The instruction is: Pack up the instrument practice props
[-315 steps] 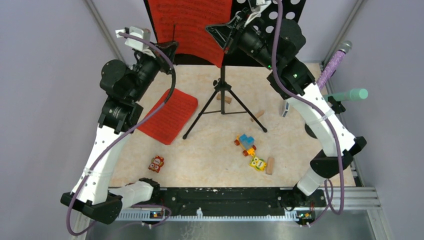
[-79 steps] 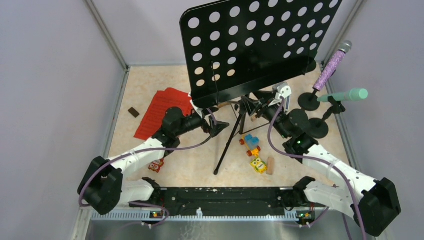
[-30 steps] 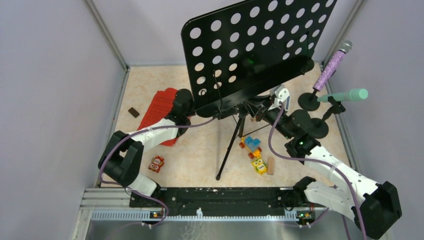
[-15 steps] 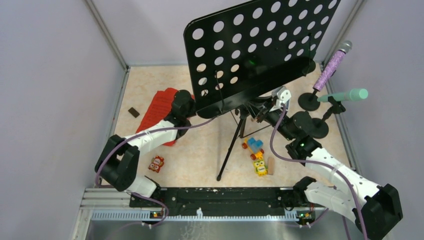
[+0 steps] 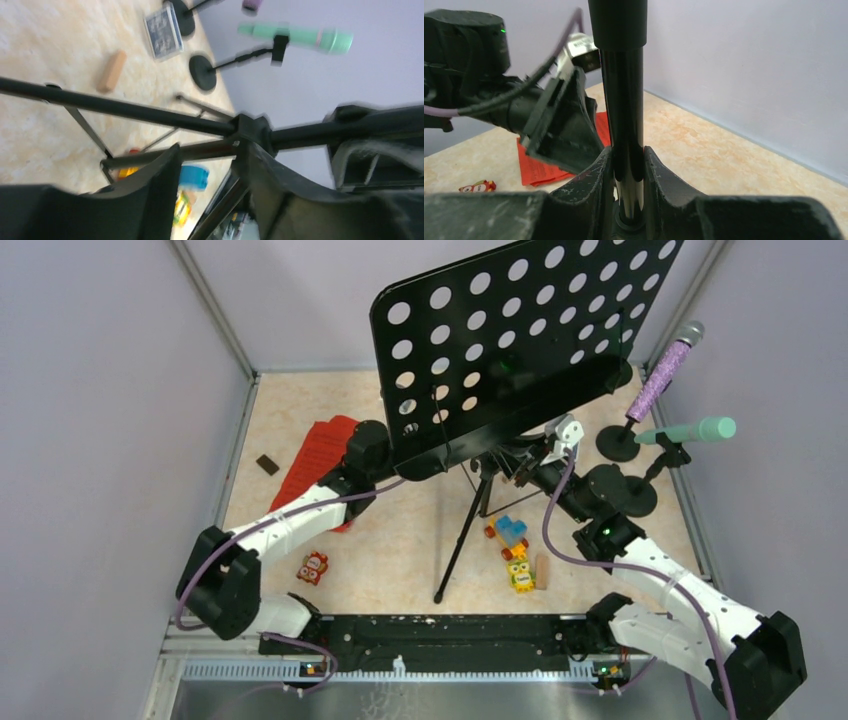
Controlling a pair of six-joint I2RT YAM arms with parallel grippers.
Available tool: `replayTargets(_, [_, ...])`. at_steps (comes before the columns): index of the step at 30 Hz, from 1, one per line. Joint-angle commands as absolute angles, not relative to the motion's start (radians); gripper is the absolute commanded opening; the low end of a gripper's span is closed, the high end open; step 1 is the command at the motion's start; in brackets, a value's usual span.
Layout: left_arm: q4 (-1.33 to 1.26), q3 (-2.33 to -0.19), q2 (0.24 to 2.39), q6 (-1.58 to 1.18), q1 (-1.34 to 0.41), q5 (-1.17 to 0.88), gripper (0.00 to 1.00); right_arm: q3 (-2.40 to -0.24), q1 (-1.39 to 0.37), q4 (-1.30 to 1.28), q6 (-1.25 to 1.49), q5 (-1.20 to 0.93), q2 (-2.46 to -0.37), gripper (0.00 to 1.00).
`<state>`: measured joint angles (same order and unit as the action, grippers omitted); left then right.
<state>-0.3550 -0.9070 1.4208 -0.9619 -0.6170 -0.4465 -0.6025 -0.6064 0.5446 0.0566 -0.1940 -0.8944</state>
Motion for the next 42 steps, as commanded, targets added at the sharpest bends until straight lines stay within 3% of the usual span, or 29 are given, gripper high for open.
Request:
replayTargets(1, [-0.415, -0.856, 1.277, -0.949, -0.624, -0.379, 0.7, -0.601, -0.613, 0.493, 0.094, -0.219, -0.873, 0.0])
replayTargets(3, [-0.467, -0.817, 1.238, -0.934, -0.626, -0.375, 0.81, -0.599, -0.612, 0.488, 0.093, -0.219, -0.871, 0.0])
replayTargets(5, [-0.506, -0.793, 1.211, -0.903, -0.627, -0.38, 0.86, -0.597, -0.612, 0.486, 0.092, -0.219, -0.867, 0.0])
replayTargets(13, [-0.515, -0.849, 1.282, -0.618, -0.672, -0.526, 0.8, -0.6, -0.612, 0.488, 0.098, -0.219, -0.869, 0.0])
replayTargets(23, [-0.534, -0.879, 1.369, -0.56, -0.672, -0.535, 0.57, -0.591, -0.612, 0.468, 0.095, -0.224, -0.852, 0.0])
replayTargets(35, [-0.578, -0.89, 1.387, -0.597, -0.672, -0.548, 0.42, -0.58, -0.613, 0.464, 0.094, -0.221, -0.839, 0.0])
replayTargets(42, [-0.558, -0.882, 1.408, -0.634, -0.672, -0.586, 0.06, -0.579, -0.612, 0.466, 0.093, -0.219, -0.842, 0.0])
